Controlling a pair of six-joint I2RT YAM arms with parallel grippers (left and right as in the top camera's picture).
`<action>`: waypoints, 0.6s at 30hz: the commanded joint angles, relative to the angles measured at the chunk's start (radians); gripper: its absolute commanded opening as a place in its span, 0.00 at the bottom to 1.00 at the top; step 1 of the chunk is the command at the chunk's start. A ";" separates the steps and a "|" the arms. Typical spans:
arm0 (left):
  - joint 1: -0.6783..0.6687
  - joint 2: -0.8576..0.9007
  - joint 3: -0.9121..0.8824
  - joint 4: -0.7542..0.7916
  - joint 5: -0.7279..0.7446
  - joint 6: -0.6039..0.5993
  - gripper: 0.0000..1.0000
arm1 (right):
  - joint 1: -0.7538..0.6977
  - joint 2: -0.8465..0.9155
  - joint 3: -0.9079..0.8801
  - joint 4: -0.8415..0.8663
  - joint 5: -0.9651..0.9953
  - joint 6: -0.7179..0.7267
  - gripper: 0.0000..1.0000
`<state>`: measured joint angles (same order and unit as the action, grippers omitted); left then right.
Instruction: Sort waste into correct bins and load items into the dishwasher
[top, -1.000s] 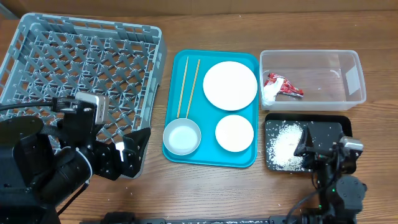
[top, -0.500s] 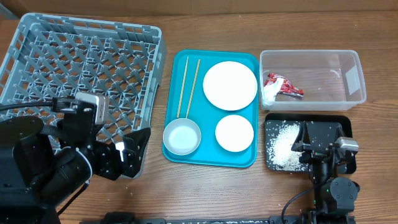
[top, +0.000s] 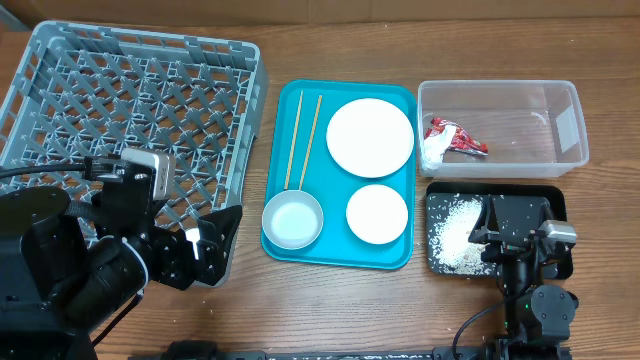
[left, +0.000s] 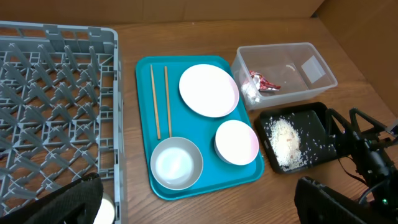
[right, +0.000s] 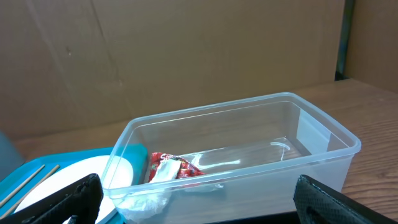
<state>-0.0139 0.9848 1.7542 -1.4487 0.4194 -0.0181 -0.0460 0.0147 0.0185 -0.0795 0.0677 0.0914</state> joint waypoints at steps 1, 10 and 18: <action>-0.007 0.003 0.013 0.001 0.011 0.022 1.00 | 0.000 -0.012 -0.011 0.007 0.008 -0.006 1.00; -0.007 0.021 -0.021 0.092 0.106 -0.149 1.00 | 0.000 -0.012 -0.011 0.007 0.008 -0.006 1.00; -0.099 0.250 -0.239 0.076 -0.069 -0.173 0.96 | 0.000 -0.012 -0.011 0.007 0.008 -0.006 1.00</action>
<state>-0.0620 1.1149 1.6054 -1.3865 0.4320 -0.1642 -0.0460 0.0147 0.0185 -0.0788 0.0677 0.0921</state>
